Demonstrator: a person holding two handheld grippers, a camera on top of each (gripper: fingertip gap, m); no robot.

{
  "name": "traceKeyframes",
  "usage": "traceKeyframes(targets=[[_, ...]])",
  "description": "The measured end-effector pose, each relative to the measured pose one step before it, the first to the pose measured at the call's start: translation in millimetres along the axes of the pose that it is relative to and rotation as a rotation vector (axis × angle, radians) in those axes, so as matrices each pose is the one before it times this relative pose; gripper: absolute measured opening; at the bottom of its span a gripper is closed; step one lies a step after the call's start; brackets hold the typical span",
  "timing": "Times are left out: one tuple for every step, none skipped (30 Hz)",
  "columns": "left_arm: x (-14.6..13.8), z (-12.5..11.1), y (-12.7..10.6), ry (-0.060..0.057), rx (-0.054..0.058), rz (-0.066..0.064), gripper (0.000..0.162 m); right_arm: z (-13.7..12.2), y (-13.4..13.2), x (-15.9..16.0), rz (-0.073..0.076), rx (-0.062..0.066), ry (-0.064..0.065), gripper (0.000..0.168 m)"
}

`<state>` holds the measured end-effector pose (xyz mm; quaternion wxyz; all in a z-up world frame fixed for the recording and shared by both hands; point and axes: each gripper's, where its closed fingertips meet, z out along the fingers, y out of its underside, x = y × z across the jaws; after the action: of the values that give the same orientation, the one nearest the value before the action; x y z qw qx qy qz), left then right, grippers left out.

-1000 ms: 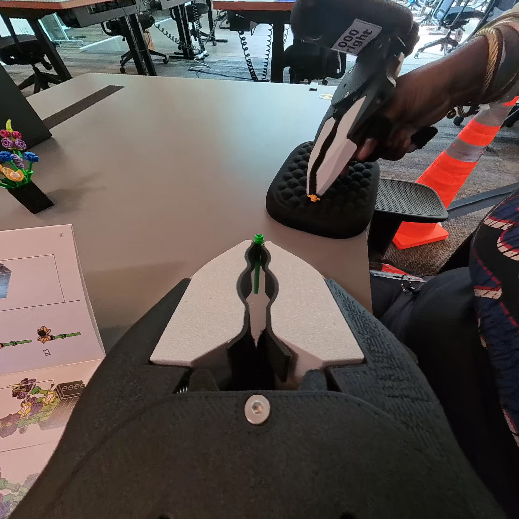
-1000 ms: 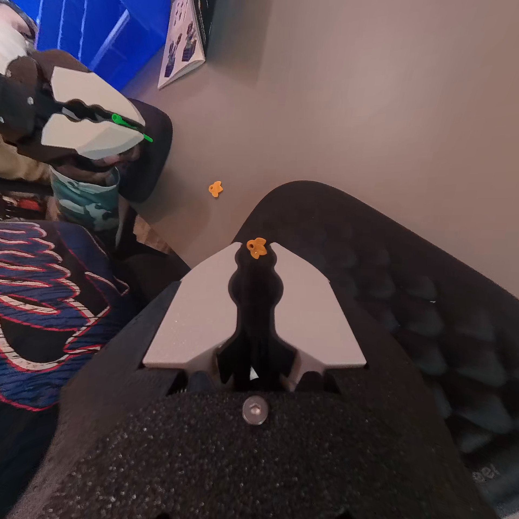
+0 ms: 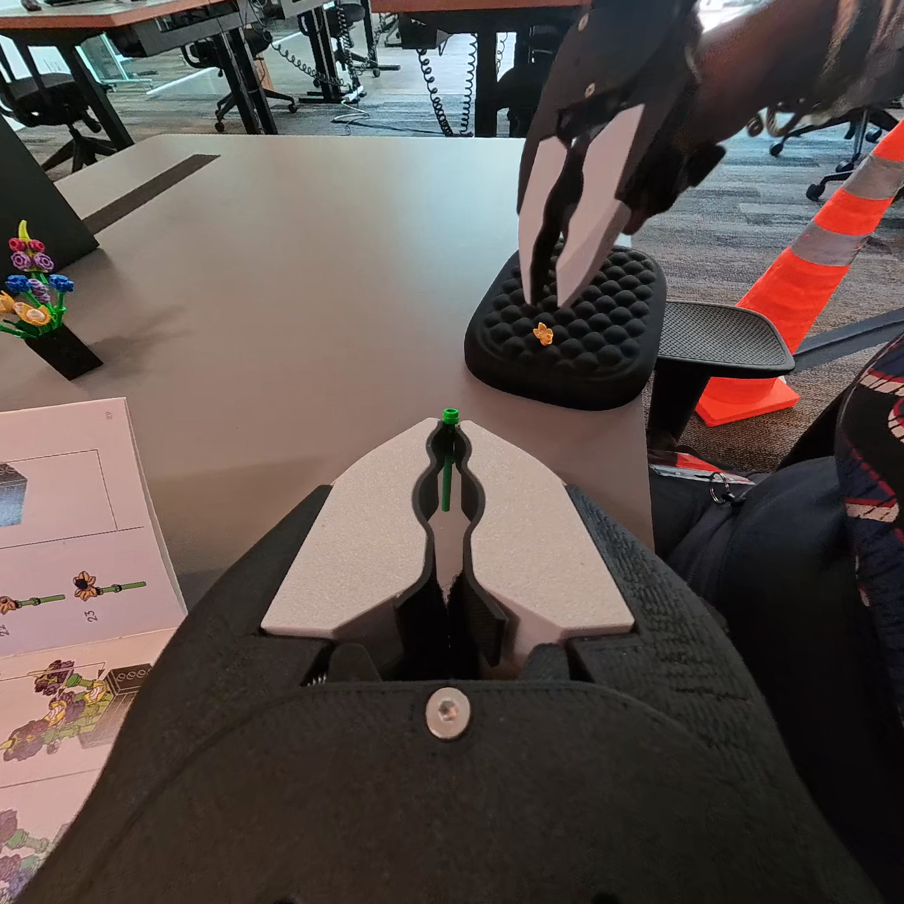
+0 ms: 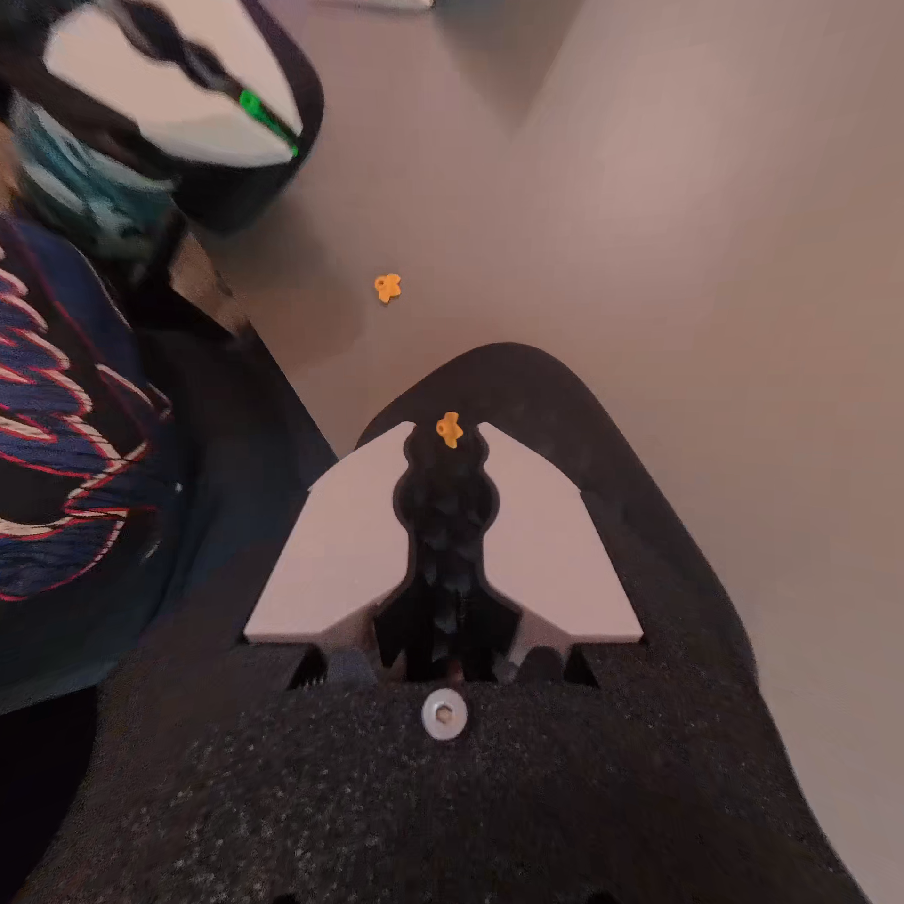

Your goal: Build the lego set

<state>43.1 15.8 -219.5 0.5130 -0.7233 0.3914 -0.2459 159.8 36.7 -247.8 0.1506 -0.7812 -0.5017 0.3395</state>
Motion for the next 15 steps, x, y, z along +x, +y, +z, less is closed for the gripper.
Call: traceKeyframes(targets=[[0.15,-0.11,-0.04,0.0023,0.0009,-0.0014,0.003,0.02,2.71,4.48,0.0387,0.0193,-0.0225,0.020],[0.02,-0.01,-0.21,0.0022,0.0012,-0.0022,0.003,1.35,3.67,2.58,0.0142,0.0050,-0.0216,0.020],[-0.05,-0.13,-0.05,0.0020,0.0012,-0.0030,0.003,2.16,1.76,-1.39,0.0004,0.0108,-0.0326,0.019],[-0.11,0.00,-0.02,0.0022,0.0005,-0.0034,0.003,2.27,-0.28,-3.39,-0.0026,0.0143,-0.0355,0.019],[-0.07,0.02,-0.03,0.0017,0.0004,-0.0030,0.003,2.04,-0.68,-2.51,-0.0035,0.0067,-0.0237,0.019],[-0.10,0.05,-0.07,0.0009,0.0006,-0.0019,0.003,1.68,0.24,-0.05,-0.0117,-0.0059,-0.0036,0.019],[0.05,-0.04,0.04,0.0011,-0.0002,-0.0007,0.003,1.09,0.53,1.53,-0.0175,-0.0109,0.0080,0.019],[0.15,0.14,0.04,0.0011,-0.0009,0.0003,0.004,1.15,0.47,0.40,-0.0150,-0.0102,0.0013,0.018],[0.09,0.14,0.20,0.0007,-0.0014,0.0004,0.004,1.24,0.12,-0.34,-0.0067,-0.0069,-0.0054,0.015],[0.10,0.22,0.32,0.0003,-0.0019,0.0006,0.003,1.15,0.03,0.37,-0.0022,-0.0041,-0.0026,0.012],[0.18,0.12,0.27,0.0006,-0.0021,0.0011,0.003,0.59,-0.08,1.10,-0.0012,-0.0012,0.0013,0.009],[0.38,0.17,0.20,0.0017,-0.0016,0.0021,0.003,0.10,-0.23,1.07,-0.0006,0.0025,-0.0003,0.005],[0.55,0.15,0.17,0.0029,-0.0012,0.0031,0.003,0.00,-0.87,-0.58,0.0011,0.0087,-0.0126,0.003],[0.88,0.15,0.27,0.0044,-0.0013,0.0043,0.003,0.02,-2.09,-1.58,0.0105,0.0166,-0.0170,0.003],[0.73,0.10,-0.06,0.0039,0.0000,0.0046,0.003,0.18,-3.33,-2.24,0.0190,0.0227,-0.0217,0.003]])
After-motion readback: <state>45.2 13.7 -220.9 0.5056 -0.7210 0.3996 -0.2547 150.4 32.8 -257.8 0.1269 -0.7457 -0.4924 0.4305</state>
